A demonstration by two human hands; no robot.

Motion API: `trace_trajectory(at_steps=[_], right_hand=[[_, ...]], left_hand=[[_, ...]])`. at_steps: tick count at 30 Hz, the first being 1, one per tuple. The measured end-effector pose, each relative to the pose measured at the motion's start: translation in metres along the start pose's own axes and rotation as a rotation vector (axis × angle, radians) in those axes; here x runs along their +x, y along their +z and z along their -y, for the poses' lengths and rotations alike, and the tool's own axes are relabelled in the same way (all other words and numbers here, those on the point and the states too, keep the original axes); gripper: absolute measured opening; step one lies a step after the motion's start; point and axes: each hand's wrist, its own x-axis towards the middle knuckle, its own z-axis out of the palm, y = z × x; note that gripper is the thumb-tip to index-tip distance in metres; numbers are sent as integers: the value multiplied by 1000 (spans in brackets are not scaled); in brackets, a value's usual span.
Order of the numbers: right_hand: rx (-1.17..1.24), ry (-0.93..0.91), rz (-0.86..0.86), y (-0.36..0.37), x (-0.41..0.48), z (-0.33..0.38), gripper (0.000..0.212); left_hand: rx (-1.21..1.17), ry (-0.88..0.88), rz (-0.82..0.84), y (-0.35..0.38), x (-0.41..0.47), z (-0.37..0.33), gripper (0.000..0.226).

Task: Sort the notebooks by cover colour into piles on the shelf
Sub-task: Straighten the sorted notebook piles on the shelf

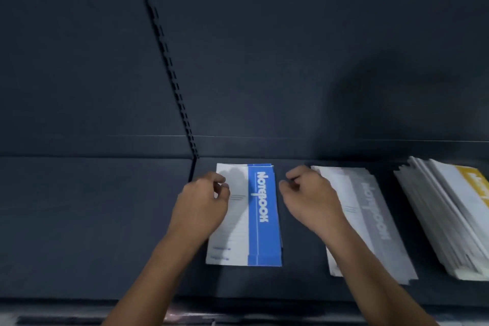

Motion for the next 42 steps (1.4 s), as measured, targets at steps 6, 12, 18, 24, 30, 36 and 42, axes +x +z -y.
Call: trace_trajectory(at_steps=[6, 12, 18, 24, 30, 36, 42], right_hand=[[-8, 91, 62, 35, 3, 8, 33], [151, 271, 103, 58, 4, 11, 45], [282, 362, 96, 64, 7, 16, 33], [427, 406, 150, 68, 9, 0, 40], [705, 161, 32, 39, -21, 26, 25], [806, -146, -22, 31, -48, 26, 37], [803, -80, -13, 53, -58, 12, 31]], left_hand=[[48, -39, 58, -6, 10, 34, 20], [-87, -139, 111, 9, 13, 39, 28], [-206, -256, 177, 16, 21, 32, 25], [-339, -170, 261, 31, 15, 32, 20], [-793, 137, 76, 5, -11, 15, 15], [-899, 295, 80, -16, -32, 13, 26], [-839, 242, 137, -7, -42, 31, 43]])
